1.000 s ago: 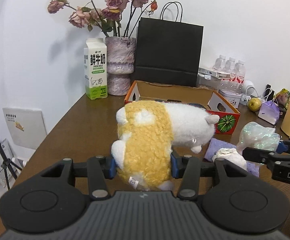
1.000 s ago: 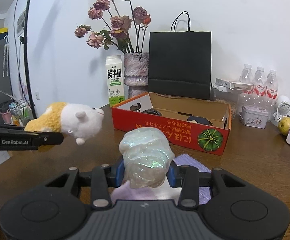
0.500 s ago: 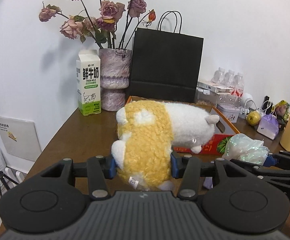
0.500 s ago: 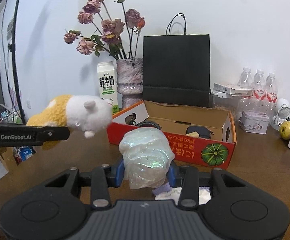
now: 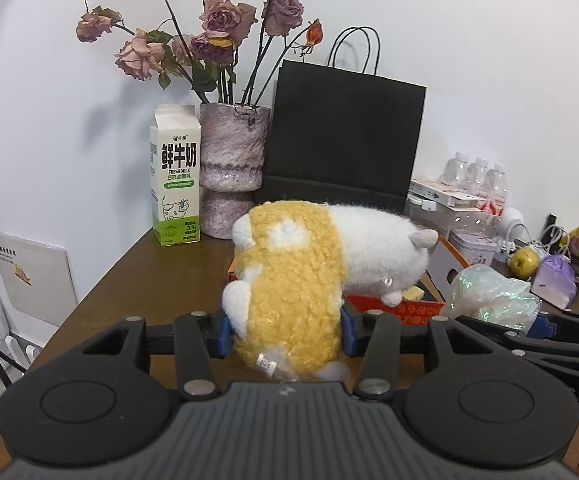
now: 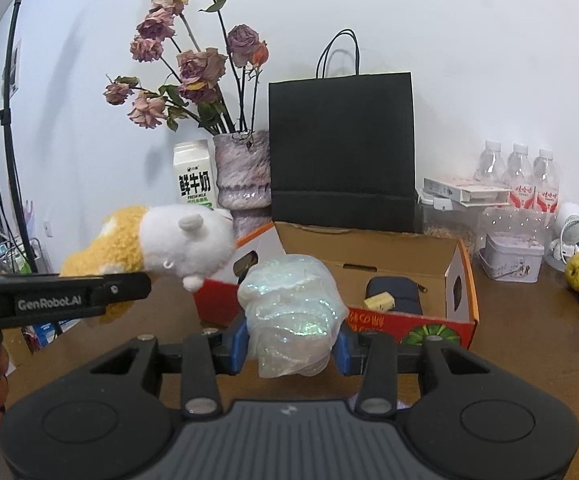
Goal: Organize objects
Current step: 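Carry the plush toy and the glitter ball over the cardboard box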
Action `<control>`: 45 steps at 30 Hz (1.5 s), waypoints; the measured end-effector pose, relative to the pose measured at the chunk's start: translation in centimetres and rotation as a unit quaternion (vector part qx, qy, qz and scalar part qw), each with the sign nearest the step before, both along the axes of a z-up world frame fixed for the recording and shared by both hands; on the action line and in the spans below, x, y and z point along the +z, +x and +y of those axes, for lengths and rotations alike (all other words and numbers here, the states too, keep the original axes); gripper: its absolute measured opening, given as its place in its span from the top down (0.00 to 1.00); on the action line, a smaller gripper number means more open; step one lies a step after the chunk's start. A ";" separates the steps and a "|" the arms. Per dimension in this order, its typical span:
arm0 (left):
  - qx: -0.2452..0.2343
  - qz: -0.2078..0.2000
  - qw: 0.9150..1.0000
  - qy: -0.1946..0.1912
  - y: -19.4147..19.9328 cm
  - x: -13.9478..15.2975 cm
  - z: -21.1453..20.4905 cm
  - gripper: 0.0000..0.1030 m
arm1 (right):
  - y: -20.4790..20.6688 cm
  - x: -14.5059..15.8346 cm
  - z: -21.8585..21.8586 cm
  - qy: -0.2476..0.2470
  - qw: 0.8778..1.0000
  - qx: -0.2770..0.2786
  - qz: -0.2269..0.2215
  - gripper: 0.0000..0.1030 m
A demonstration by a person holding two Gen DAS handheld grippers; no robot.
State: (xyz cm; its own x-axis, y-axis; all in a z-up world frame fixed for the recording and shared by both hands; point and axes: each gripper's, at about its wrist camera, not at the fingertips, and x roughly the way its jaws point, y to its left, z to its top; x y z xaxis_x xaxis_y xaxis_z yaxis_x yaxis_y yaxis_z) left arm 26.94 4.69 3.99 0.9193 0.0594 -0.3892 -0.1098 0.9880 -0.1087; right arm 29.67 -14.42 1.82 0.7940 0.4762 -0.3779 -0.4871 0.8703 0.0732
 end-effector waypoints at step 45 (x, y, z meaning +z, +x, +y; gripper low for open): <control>0.001 0.001 1.000 0.010 13.0 -1.2 -0.2 0.53 | 13.0 -0.8 0.7 -0.010 1.000 -0.021 0.004 0.61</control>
State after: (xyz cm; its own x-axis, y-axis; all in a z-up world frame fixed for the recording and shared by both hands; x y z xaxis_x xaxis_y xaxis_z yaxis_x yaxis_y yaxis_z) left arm 39.91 4.53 2.78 0.9181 0.0701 -0.3900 -0.1129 0.9897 -0.0879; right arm 42.70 -13.71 1.03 0.8100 0.4351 -0.3930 -0.4503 0.8910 0.0584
